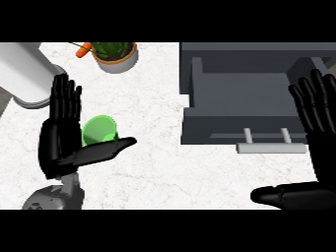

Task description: Pick up the cup, place it into the drawer and close the drawer

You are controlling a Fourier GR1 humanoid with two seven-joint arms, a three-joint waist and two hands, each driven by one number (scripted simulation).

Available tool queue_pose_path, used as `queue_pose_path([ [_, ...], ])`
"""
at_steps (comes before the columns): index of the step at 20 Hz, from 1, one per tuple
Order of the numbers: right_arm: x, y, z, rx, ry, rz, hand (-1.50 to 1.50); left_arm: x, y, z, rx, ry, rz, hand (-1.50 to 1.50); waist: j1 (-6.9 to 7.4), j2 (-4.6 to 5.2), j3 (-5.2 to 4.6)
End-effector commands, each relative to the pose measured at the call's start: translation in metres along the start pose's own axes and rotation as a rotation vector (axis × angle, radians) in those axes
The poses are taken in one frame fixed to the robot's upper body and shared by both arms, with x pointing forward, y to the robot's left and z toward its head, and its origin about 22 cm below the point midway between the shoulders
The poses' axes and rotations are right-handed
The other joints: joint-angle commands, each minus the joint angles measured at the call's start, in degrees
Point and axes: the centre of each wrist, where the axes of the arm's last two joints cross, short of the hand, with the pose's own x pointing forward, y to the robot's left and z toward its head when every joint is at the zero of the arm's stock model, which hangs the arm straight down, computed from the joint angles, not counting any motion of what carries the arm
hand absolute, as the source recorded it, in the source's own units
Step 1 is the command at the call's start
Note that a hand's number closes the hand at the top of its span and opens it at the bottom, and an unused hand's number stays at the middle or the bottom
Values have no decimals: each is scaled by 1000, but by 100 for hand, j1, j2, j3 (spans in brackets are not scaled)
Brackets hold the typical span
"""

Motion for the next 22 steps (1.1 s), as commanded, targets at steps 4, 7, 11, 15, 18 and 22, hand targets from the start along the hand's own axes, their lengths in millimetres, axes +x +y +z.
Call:
queue_pose_path([
  [4,-5,0,-12,16,-12,-11,-150,-45,25,20,49,60,-41,-150,12,7,-2],
  [7,-3,0,1,3,-8,-13,-150,-34,50,22,79,76,-44,-150,15,0,-1],
  [11,9,6,-18,24,5,-6,-150,-70,54,19,106,89,-63,-150,5,6,-3],
  [15,-16,-8,-4,8,9,-8,-150,-91,39,26,75,119,-51,-150,-4,8,-1],
  [18,-1,-6,-20,17,-10,0,-150,-98,51,23,77,116,-65,-150,5,4,-1],
  [22,1,-11,-5,18,-4,0,-150,-126,71,27,91,149,-51,-150,-17,6,-2],
])
